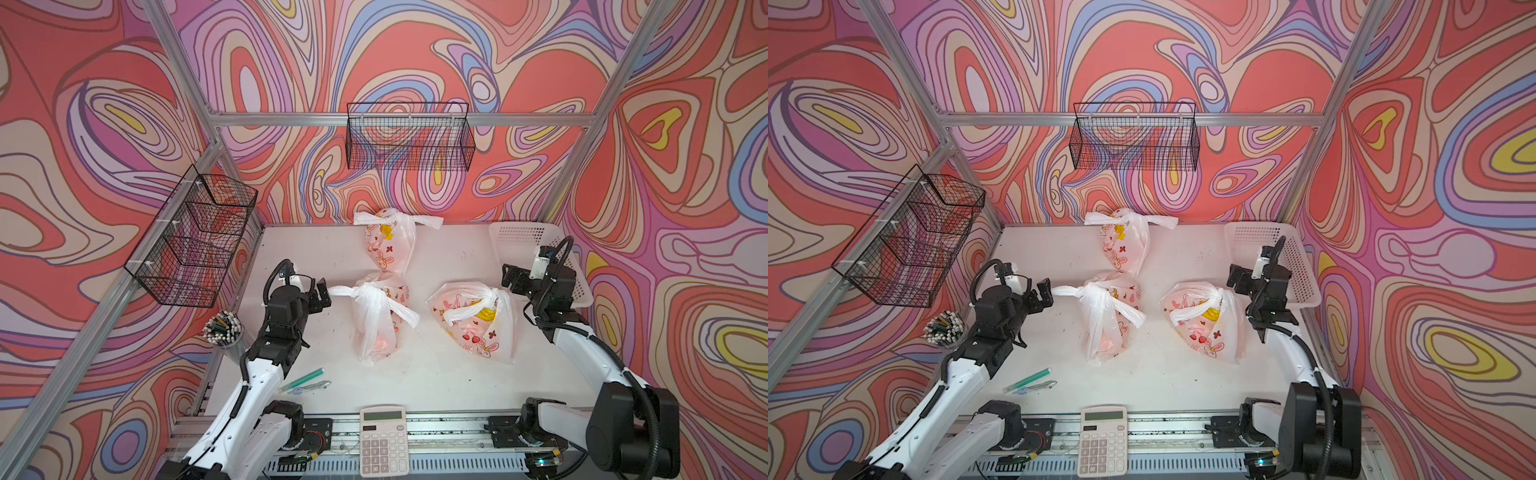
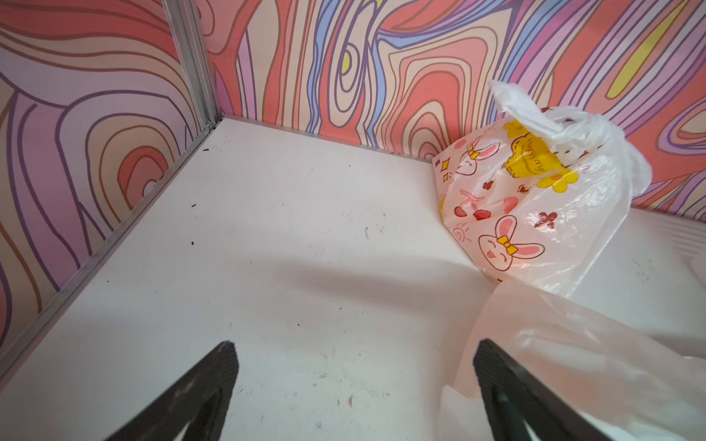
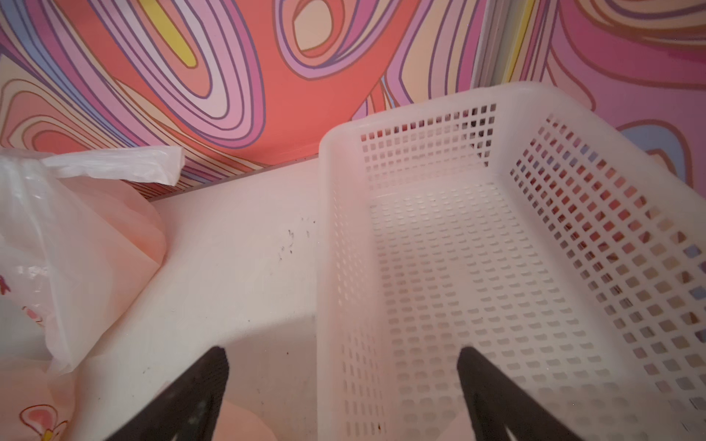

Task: Place the oranges into plastic bags & tie knots
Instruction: Reset both arms

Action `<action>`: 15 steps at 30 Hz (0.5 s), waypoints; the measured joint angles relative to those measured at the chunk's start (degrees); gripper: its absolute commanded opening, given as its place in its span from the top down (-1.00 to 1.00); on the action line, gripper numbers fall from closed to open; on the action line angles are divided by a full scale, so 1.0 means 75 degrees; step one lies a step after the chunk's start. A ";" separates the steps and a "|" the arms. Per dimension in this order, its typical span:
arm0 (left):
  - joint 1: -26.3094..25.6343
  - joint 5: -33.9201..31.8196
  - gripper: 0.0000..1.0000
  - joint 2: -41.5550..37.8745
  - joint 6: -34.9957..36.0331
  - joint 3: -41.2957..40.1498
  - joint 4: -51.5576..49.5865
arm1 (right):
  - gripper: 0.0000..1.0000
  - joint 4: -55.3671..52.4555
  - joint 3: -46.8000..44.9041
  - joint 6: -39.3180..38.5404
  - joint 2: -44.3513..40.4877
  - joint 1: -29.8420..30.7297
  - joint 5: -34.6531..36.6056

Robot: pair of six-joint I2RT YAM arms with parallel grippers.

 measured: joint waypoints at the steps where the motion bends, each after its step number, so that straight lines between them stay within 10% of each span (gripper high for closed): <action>1: 0.0000 0.0000 -0.99 0.0163 0.0047 -0.0035 0.0140 | -0.96 0.0213 -0.0131 0.0006 0.0137 -0.0020 0.0055; 15: 0.0055 0.0067 -0.99 0.1751 0.0612 -0.0495 0.1597 | -0.96 0.4135 -0.1309 -0.0414 0.1842 -0.0026 0.0242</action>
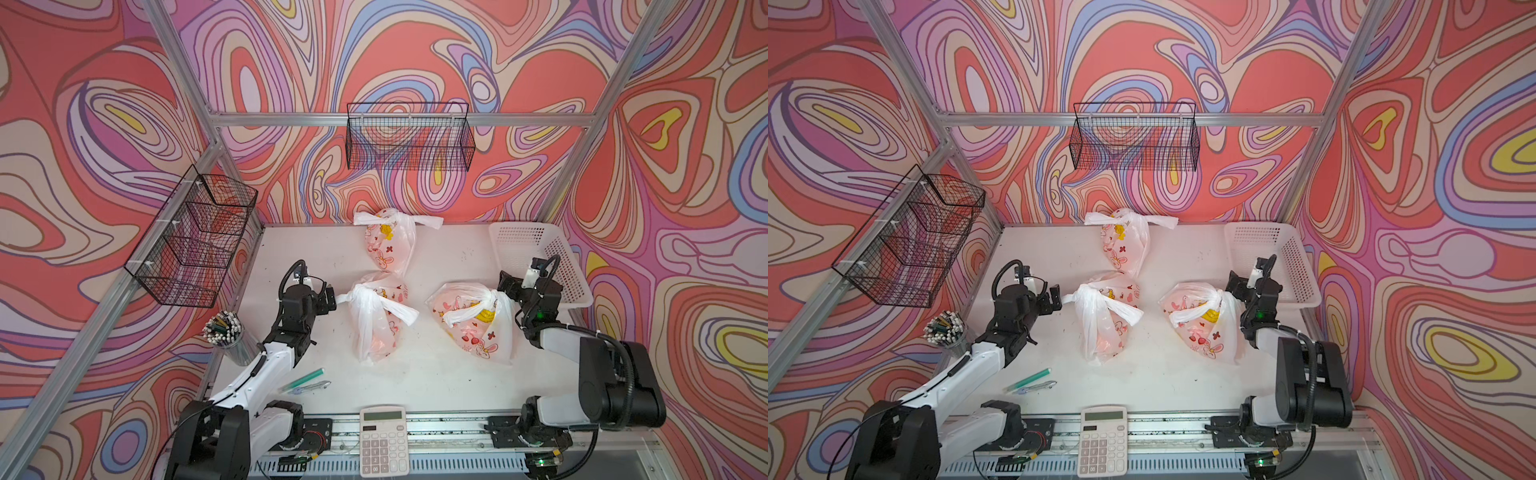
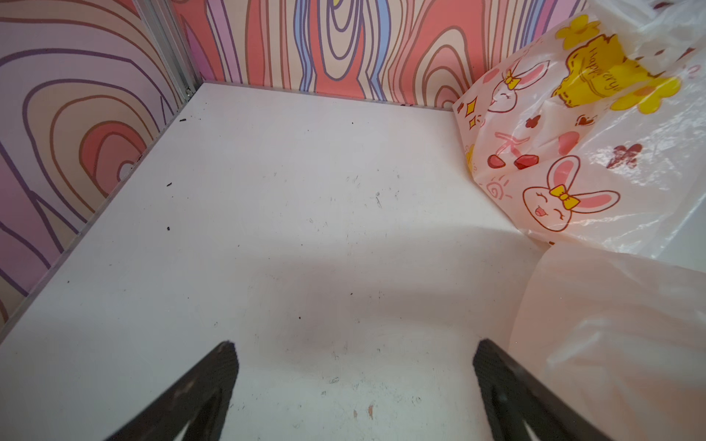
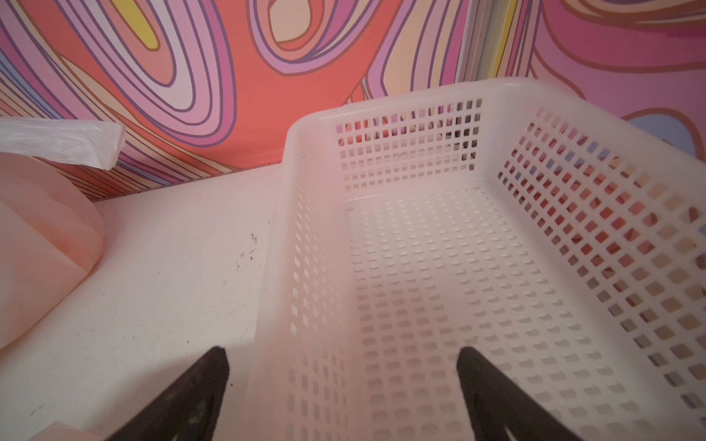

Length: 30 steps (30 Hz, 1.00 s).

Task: Place the oranges into plastic bags & tie knots
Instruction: Reset both arms

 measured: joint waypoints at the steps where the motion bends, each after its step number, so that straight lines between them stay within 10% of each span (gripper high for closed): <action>1: 0.0041 0.0003 -0.99 0.0061 0.0000 -0.0003 0.0061 | -0.96 0.0300 -0.0082 -0.0015 0.0131 0.0000 -0.0055; 13: 0.0612 0.0172 -0.99 0.0294 0.0000 -0.0227 0.0772 | -0.96 0.4299 -0.1139 -0.0341 0.1489 0.0682 -0.0210; 30: 0.1139 0.0909 -0.99 0.1279 0.0152 -0.1157 0.2527 | -0.96 0.3652 -0.0557 -0.0449 0.1792 0.1137 0.0527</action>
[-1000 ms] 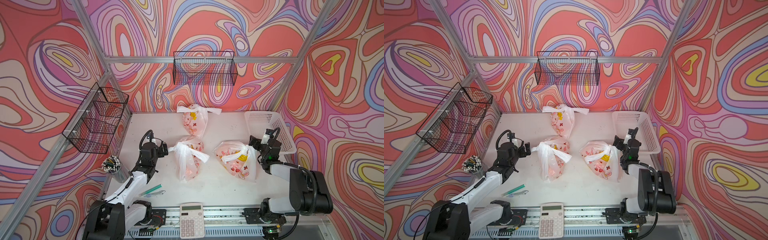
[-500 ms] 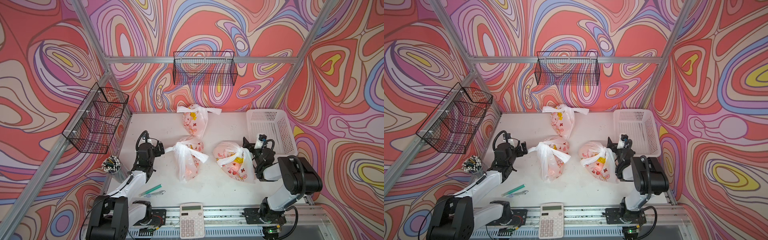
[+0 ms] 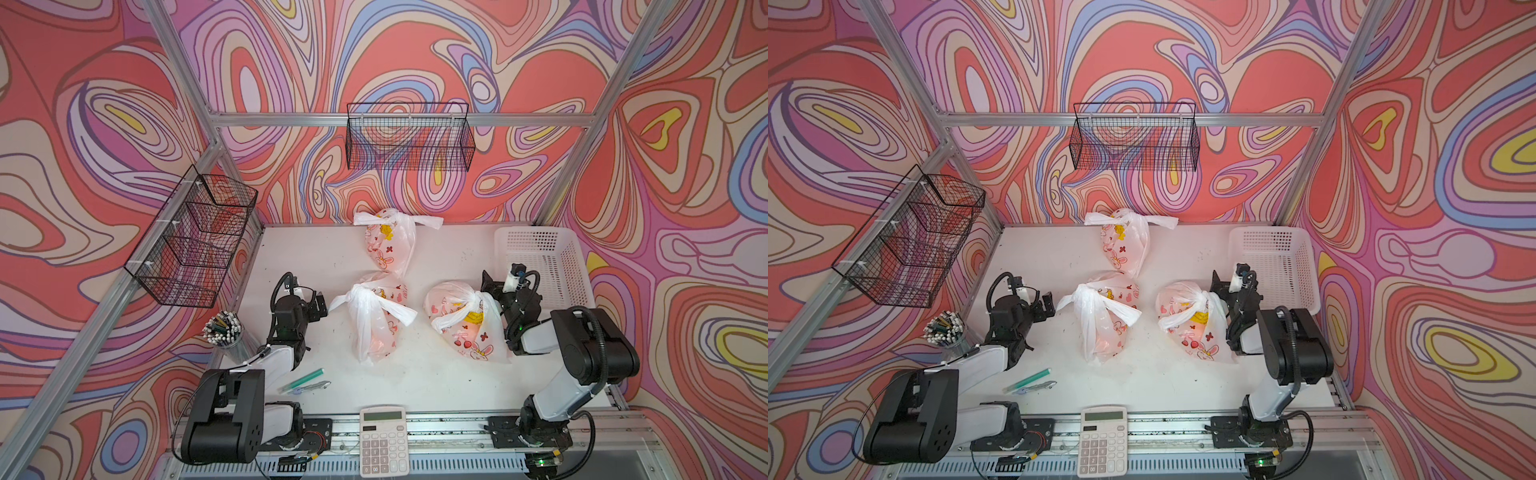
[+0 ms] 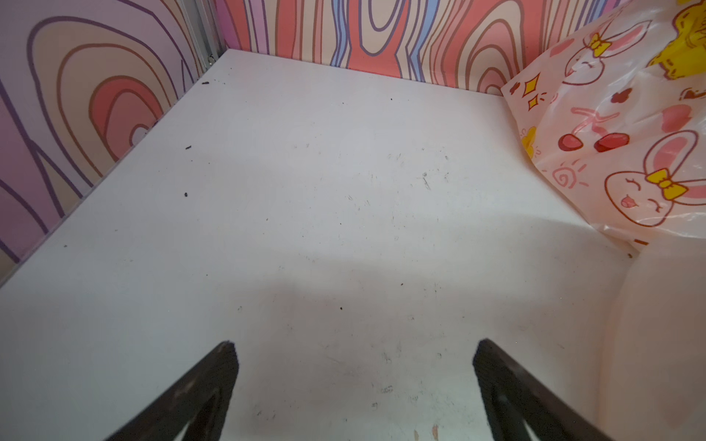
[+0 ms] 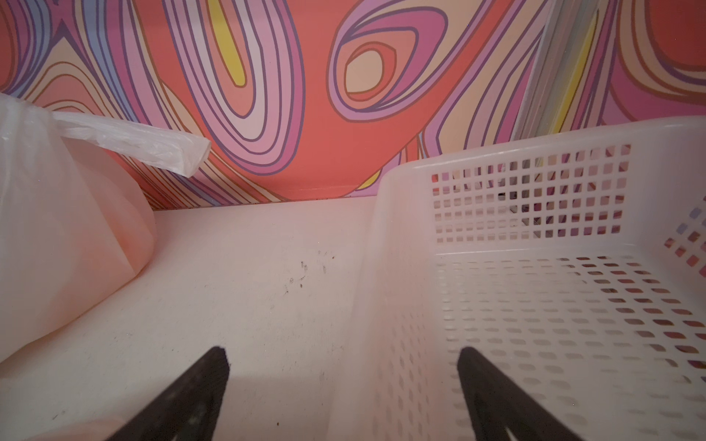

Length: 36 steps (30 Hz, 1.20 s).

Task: Place the oranges into plastic bags & tie knots
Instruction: Reset both arms

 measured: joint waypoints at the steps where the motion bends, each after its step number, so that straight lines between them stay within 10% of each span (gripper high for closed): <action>1: 0.0038 0.0102 -0.99 0.0035 0.0017 0.0000 0.0073 | -0.96 0.0000 0.0000 -0.0003 0.0000 0.0000 0.0003; 36: 0.0099 0.1265 -0.99 0.0000 0.0044 -0.1183 0.2672 | -0.96 -0.0003 0.0000 -0.0003 0.0000 0.0000 0.0052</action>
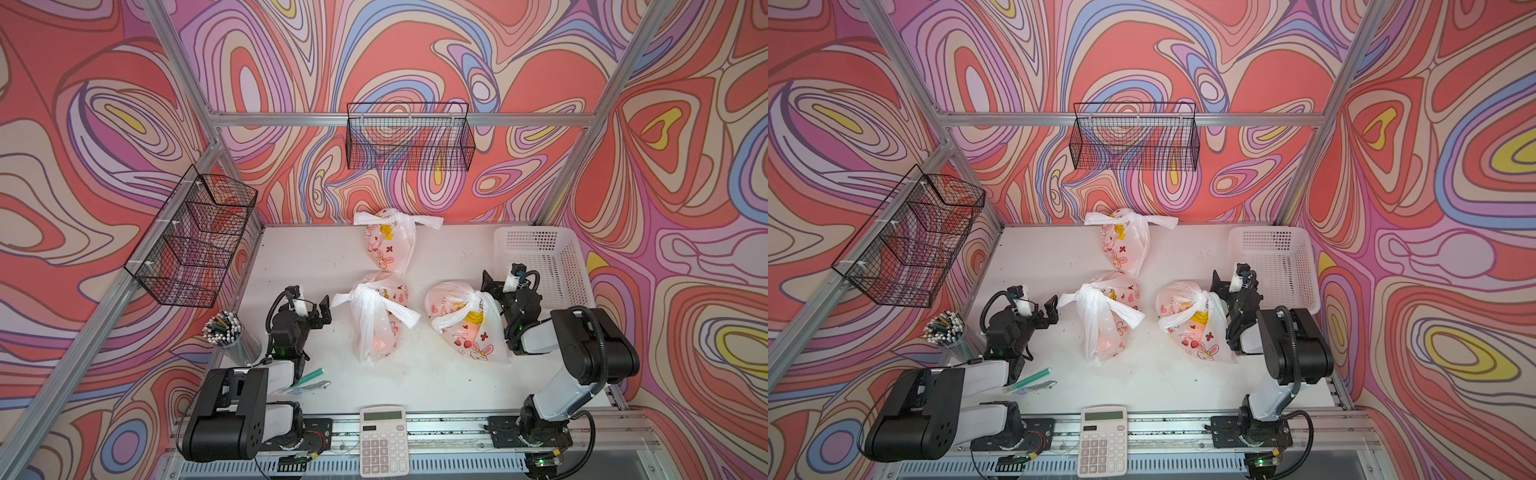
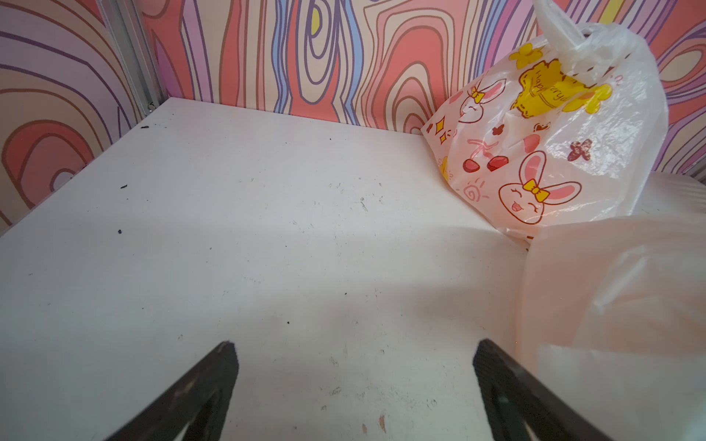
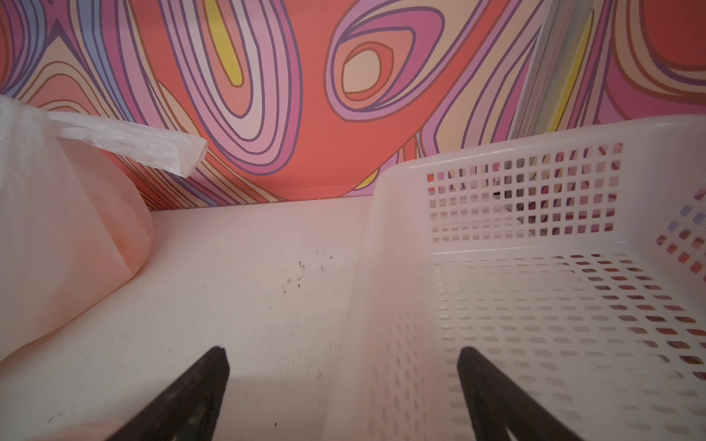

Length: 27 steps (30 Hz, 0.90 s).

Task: Place the oranges into plastic bags & tie knots
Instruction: Reset both arms

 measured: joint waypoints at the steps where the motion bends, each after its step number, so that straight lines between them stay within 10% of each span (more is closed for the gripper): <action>1: 0.0000 0.0000 -0.99 0.0000 0.0000 0.0055 -0.0015 | -0.96 0.0000 0.0000 0.0000 0.0000 0.0000 0.0000; 21: 0.0000 -0.0329 -0.99 -0.0586 0.0539 0.0189 -0.0790 | -0.96 0.0000 0.0000 0.0000 0.0000 0.0000 0.0000; 27: 0.0000 -0.0460 -0.99 0.0647 0.0892 0.0256 -0.0017 | -0.97 0.0000 0.0000 0.0000 0.0000 0.0000 0.0000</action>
